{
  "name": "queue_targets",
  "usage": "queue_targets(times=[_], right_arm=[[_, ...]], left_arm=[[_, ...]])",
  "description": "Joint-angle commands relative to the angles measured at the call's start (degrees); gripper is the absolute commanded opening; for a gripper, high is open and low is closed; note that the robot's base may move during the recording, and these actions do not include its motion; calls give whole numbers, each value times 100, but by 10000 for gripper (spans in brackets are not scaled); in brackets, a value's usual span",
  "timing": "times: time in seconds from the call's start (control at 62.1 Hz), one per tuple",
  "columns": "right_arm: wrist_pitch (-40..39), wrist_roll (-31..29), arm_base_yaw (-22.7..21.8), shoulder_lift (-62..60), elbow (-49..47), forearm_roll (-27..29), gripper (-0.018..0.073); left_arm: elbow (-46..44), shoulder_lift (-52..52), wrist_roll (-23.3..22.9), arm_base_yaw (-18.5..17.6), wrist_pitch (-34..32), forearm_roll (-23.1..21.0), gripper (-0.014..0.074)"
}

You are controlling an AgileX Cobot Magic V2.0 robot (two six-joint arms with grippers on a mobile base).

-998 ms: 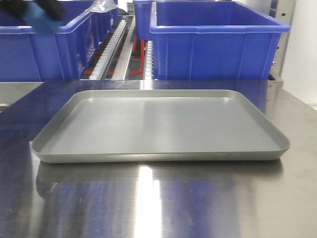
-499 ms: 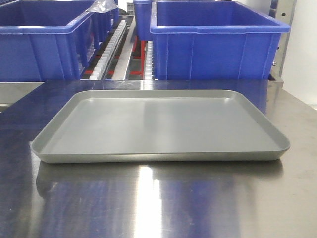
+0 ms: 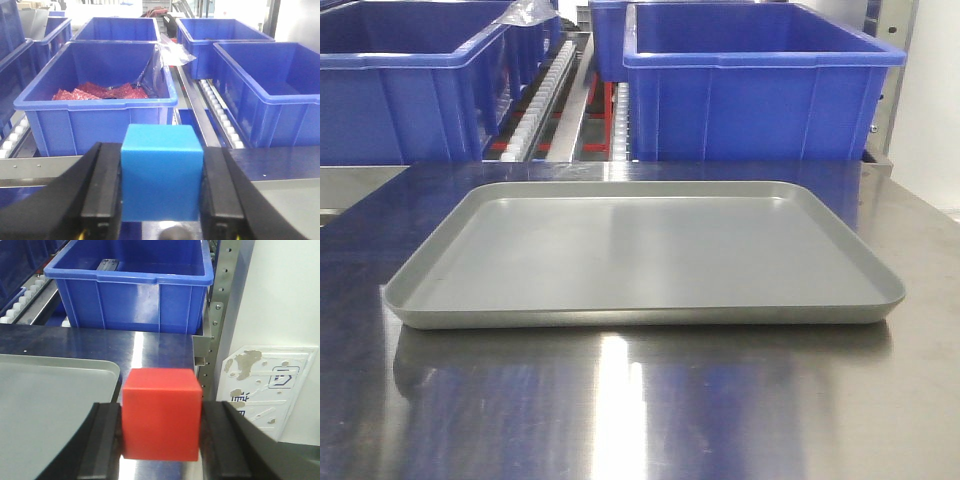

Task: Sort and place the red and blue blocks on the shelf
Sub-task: 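Lift the blue cube off the tray with the left gripper, then drive the base away from the table holding both cubes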

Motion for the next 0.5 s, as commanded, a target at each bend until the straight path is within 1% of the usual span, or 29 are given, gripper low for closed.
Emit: queue_targets(times=[0.0,0.483], right_arm=[[-502,-64,-36,8,-155,20,57],[-496,-64,-36,8,-155,20,57]], left_arm=[[-163,-3,-10,5,-533,9,125],[-163,-3,-10,-5,-533,9,125]])
